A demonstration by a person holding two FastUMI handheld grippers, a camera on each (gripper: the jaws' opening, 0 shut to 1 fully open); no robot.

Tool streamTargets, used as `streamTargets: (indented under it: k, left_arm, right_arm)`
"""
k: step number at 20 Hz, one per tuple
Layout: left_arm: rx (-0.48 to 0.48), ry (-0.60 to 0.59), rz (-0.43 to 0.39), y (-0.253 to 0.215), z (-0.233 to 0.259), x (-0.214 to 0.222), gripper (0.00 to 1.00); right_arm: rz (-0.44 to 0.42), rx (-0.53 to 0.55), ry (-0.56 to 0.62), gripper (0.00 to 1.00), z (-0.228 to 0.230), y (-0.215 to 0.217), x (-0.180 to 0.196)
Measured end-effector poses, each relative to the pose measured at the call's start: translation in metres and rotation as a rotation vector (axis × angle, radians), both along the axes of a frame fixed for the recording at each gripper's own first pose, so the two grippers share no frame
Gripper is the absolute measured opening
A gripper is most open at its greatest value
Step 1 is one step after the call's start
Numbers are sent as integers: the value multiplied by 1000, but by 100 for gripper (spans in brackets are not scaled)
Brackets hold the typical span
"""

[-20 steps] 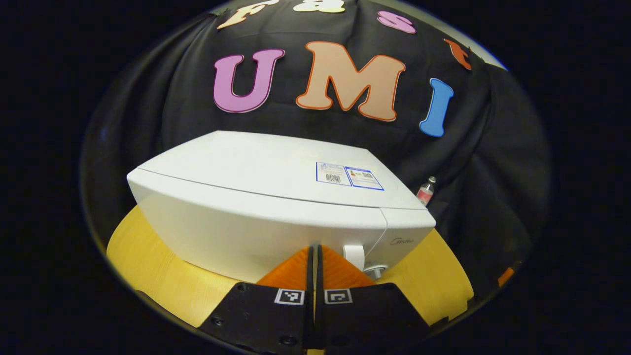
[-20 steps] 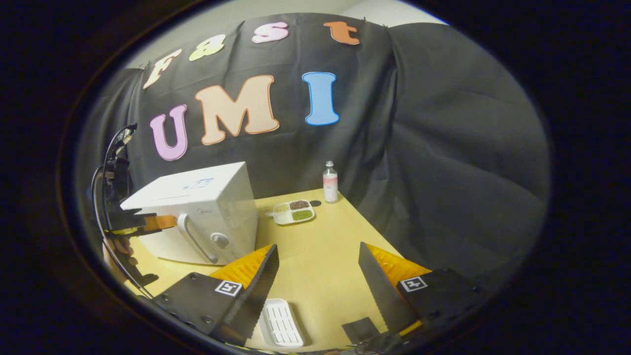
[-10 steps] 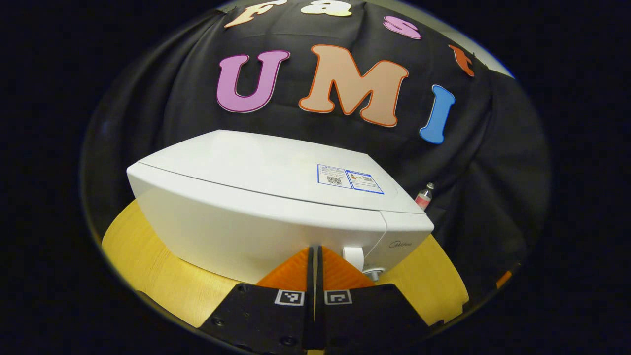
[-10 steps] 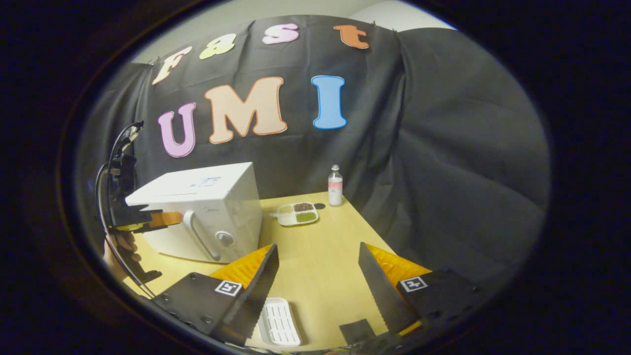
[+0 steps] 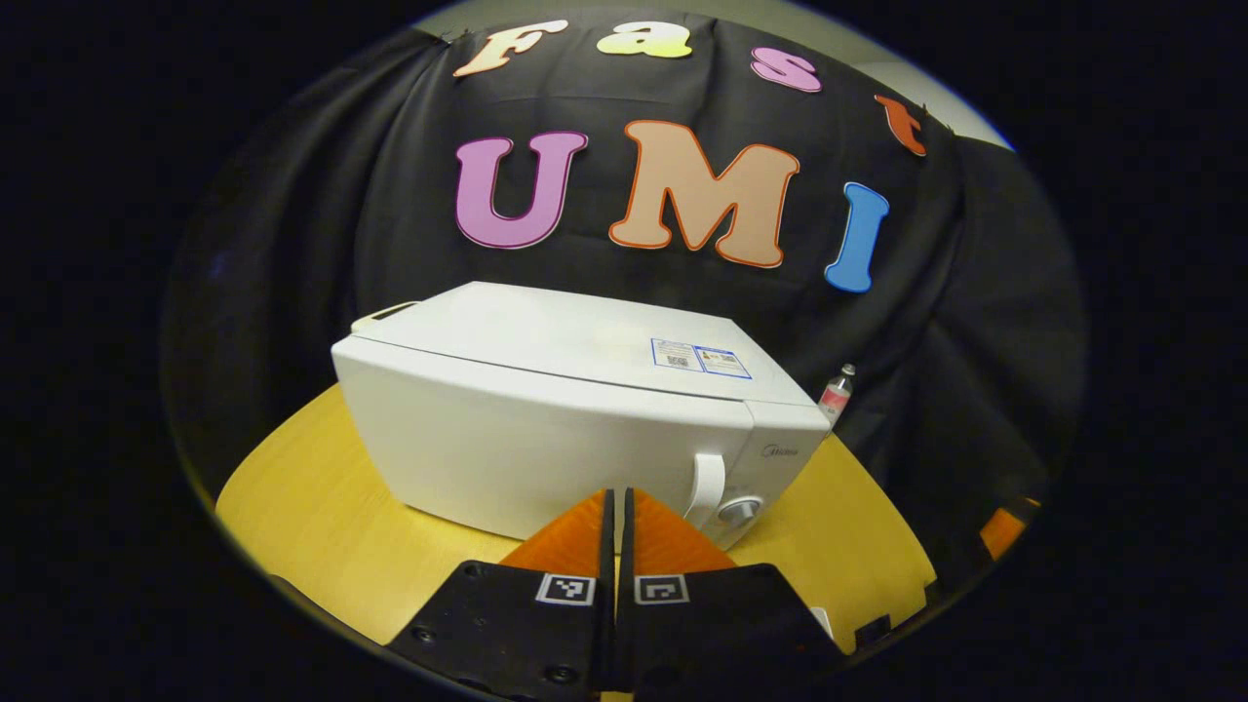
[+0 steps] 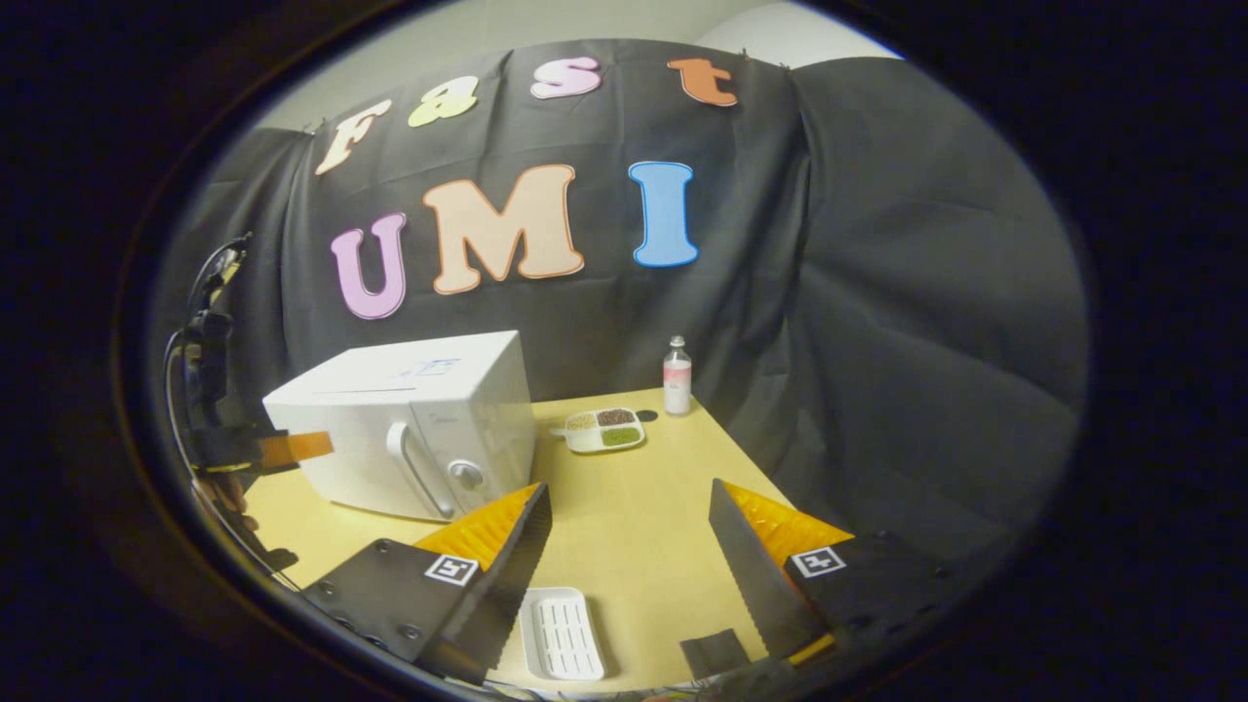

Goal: Open the microwave oven with the left hand, put the food in, and close the microwave oven.

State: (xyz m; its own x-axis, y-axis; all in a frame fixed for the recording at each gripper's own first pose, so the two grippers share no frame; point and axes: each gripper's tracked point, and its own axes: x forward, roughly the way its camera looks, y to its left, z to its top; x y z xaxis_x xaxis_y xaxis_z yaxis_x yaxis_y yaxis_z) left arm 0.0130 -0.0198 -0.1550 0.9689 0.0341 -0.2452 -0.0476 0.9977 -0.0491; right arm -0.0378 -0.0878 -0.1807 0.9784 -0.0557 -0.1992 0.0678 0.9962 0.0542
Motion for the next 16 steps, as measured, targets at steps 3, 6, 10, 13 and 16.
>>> streamTargets:
  k: [3, 6, 10, 13, 16]
  left_arm:
    - [39, -18, 50, 17, 5, -31, 4]
    - [69, -25, 64, 17, 6, -59, 13]
    - [70, -34, 83, 12, 3, -85, 43]
    - [46, -36, 108, 7, 0, -95, 66]
    - [44, -50, 118, 5, 3, -100, 82]
  right_arm:
    - [13, 8, -4, 92, -1, 2, -2]
    - [29, 18, -14, 92, 3, 5, -6]
    - [54, 15, -31, 92, 6, 11, -11]
    - [69, 14, -40, 92, 9, 13, -17]
    - [74, 11, -55, 92, 13, 10, -21]
